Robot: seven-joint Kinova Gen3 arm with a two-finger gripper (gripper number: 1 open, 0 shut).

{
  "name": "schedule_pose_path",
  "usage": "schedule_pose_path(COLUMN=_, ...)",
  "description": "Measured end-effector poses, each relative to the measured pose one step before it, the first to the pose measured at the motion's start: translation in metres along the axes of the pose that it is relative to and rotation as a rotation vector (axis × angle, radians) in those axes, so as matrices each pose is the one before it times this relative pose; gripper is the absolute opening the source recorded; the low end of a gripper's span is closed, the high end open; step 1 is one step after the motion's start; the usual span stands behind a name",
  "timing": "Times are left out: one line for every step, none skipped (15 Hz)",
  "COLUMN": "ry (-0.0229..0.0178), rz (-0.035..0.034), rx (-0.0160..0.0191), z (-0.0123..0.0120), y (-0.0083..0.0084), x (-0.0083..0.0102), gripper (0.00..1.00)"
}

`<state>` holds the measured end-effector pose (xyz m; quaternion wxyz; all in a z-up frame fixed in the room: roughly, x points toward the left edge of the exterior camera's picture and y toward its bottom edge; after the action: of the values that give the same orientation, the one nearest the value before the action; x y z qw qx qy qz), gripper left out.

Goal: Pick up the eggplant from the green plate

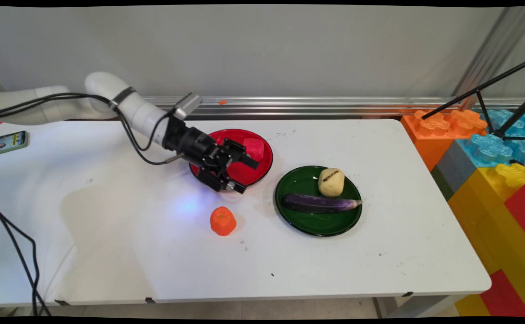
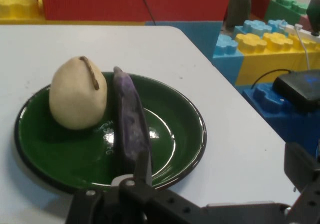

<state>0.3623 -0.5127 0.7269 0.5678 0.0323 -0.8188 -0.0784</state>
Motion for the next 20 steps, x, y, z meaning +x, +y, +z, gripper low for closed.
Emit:
schedule_pose_path(ry=-0.00589, rz=-0.00193, rx=-0.00416, z=0.00563, y=-0.00131, x=-0.0001, gripper=1.0)
schedule_pose_path(ry=-0.00624, rz=-0.00128, rx=-0.00457, z=0.00658, y=-0.00195, x=0.00015, gripper=1.0)
schedule_pose_path(ry=-0.00472, rz=-0.00116, rx=-0.00336, z=0.00658, y=-0.00225, x=0.00055, gripper=1.0)
schedule_pose_path(ry=-0.00346, rz=-0.0005, rx=-0.00167, z=0.00536, y=-0.00216, x=0.00078, gripper=1.0)
schedule_pose_path(ry=-0.00208, rz=0.00009, rx=-0.00075, z=0.00381, y=-0.00179, x=0.00077, gripper=1.0)
schedule_pose_path(ry=-0.00247, rz=0.00044, rx=-0.00053, z=0.00543, y=-0.00272, x=0.00132, gripper=1.0)
schedule_pose_path(ry=-0.00275, rz=0.0016, rx=0.00057, z=0.00719, y=-0.00419, x=0.00225, gripper=1.0)
schedule_pose_path(ry=-0.00224, rz=0.00234, rx=0.0011, z=0.00534, y=-0.0035, x=0.00201, gripper=1.0)
schedule_pose_path(ry=-0.00331, rz=0.003, rx=0.00137, z=0.00614, y=-0.00417, x=0.00234, gripper=1.0)
schedule_pose_path(ry=-0.00369, rz=0.0023, rx=0.00208, z=0.00505, y=-0.00375, x=0.00172, gripper=1.0)
schedule_pose_path(ry=-0.00685, rz=0.00303, rx=0.00144, z=0.00593, y=-0.00436, x=0.0016, gripper=1.0)
schedule_pose_path(ry=-0.00649, rz=0.00264, rx=0.0004, z=0.00448, y=-0.00323, x=0.00108, gripper=1.0)
schedule_pose_path(ry=-0.00576, rz=0.00185, rx=-0.00066, z=0.00321, y=-0.00229, x=0.0007, gripper=1.0)
schedule_pose_path(ry=-0.00812, rz=0.00217, rx=-0.00137, z=0.0045, y=-0.0032, x=0.00094, gripper=1.0)
schedule_pose_path(ry=-0.00595, rz=0.00136, rx=-0.001, z=0.00333, y=-0.00234, x=0.00081, gripper=1.0)
schedule_pose_path(ry=-0.00759, rz=0.00235, rx=-0.00047, z=0.0044, y=-0.00348, x=0.00149, gripper=1.0)
schedule_pose_path(ry=-0.0073, rz=0.0024, rx=-0.00044, z=0.0044, y=-0.00347, x=0.00175, gripper=1.0)
schedule_pose_path(ry=-0.0058, rz=0.00172, rx=-0.00043, z=0.00352, y=-0.00277, x=0.00148, gripper=1.0)
schedule_pose_path(ry=-0.00719, rz=0.00168, rx=-0.00061, z=0.00439, y=-0.00365, x=0.00181, gripper=1.0)
schedule_pose_path(ry=-0.00522, rz=0.00064, rx=-0.00044, z=0.00282, y=-0.00224, x=0.00089, gripper=1.0)
